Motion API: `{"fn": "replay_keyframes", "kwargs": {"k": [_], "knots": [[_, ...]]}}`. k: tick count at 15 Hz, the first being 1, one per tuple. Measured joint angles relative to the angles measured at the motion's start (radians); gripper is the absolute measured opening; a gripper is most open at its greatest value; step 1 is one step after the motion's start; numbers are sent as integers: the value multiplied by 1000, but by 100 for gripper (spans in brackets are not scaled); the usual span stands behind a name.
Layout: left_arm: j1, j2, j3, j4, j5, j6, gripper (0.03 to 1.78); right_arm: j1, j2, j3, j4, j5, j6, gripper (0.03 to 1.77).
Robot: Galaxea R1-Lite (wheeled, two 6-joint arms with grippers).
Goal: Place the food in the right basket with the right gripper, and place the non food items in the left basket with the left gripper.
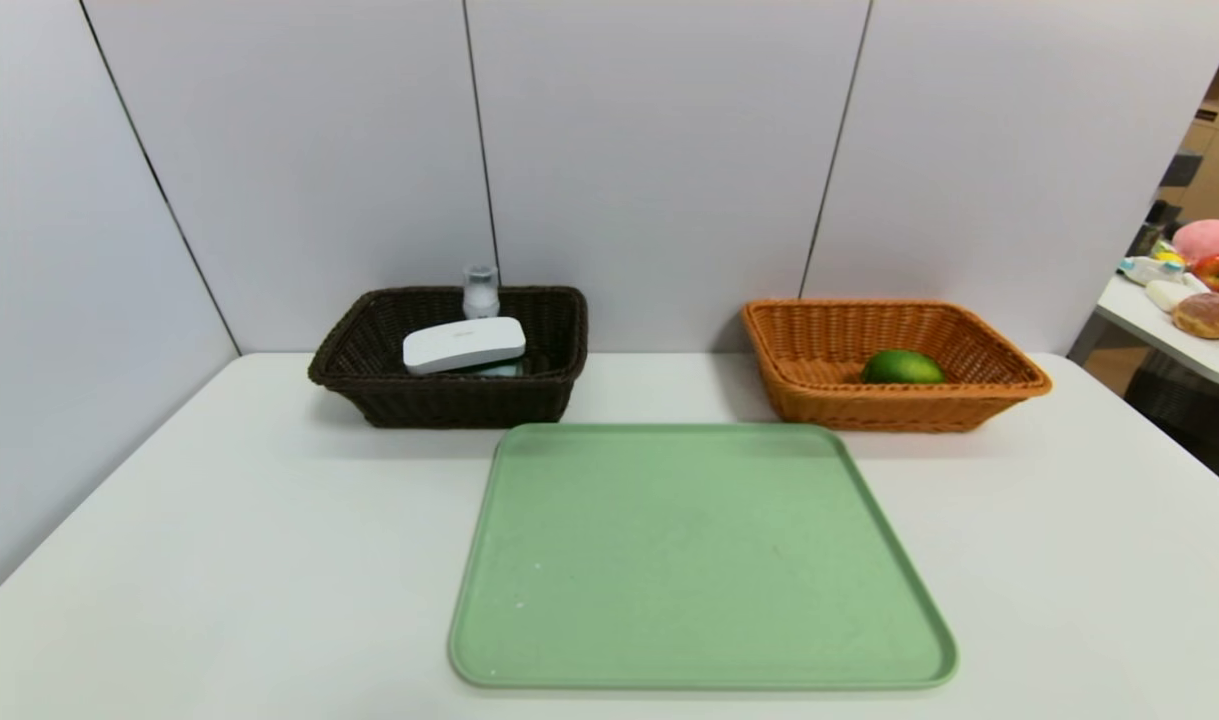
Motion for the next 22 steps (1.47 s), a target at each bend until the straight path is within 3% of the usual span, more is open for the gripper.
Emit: {"fn": "replay_keyframes", "kwargs": {"k": [22], "knots": [[-10,-27,0,4,-2,-2,169,0,0,0,0,0,0,170]]}}
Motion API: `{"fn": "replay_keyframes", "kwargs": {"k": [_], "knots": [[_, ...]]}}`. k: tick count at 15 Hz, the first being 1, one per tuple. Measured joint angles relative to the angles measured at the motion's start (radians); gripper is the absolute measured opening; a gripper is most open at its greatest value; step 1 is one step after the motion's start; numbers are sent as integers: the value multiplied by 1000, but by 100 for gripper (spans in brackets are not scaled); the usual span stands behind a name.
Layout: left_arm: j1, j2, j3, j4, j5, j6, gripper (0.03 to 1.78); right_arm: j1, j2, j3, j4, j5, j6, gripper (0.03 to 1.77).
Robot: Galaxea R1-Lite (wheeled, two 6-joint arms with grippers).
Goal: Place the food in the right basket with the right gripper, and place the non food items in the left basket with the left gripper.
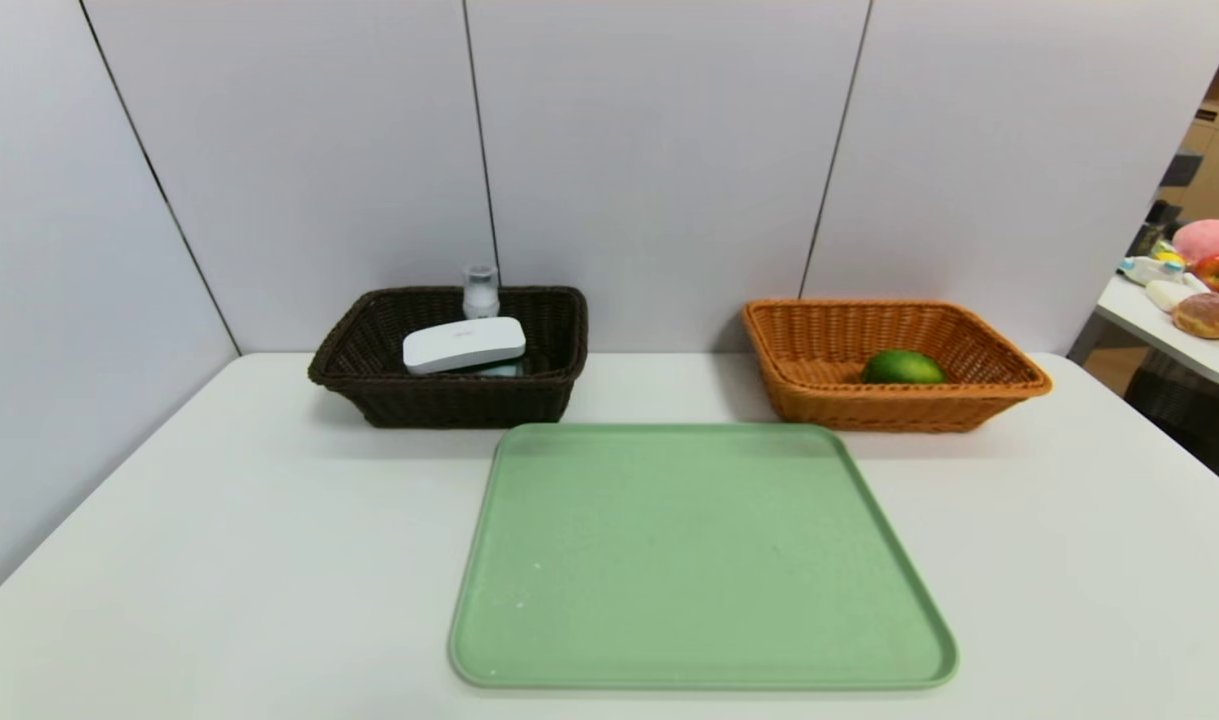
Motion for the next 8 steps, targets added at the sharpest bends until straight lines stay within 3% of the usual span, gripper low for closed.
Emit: {"fn": "replay_keyframes", "kwargs": {"k": [8], "knots": [[0,0,0,0,0,0,169,0,0,0,-1,-2,2,170]]}}
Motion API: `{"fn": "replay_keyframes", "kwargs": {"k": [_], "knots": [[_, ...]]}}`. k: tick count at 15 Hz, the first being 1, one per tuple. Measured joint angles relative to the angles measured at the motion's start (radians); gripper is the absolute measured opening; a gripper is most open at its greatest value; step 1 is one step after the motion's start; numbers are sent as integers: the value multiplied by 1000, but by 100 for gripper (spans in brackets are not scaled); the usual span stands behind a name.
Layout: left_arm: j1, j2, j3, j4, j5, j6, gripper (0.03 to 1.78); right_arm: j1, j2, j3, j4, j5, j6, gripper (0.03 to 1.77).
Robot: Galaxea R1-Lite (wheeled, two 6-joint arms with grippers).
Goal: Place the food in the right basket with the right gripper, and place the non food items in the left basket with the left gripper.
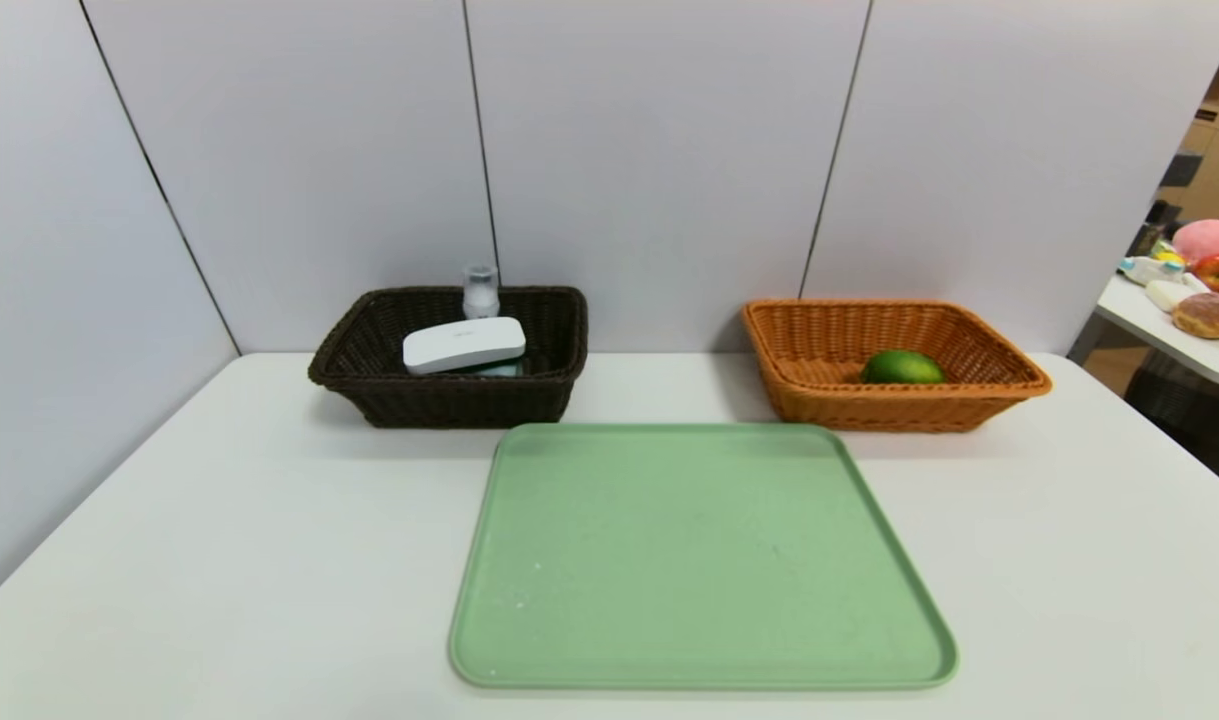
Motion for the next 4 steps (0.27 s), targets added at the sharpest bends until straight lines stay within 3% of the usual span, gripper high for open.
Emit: {"fn": "replay_keyframes", "kwargs": {"k": [4], "knots": [[0,0,0,0,0,0,169,0,0,0,0,1,11,170]]}}
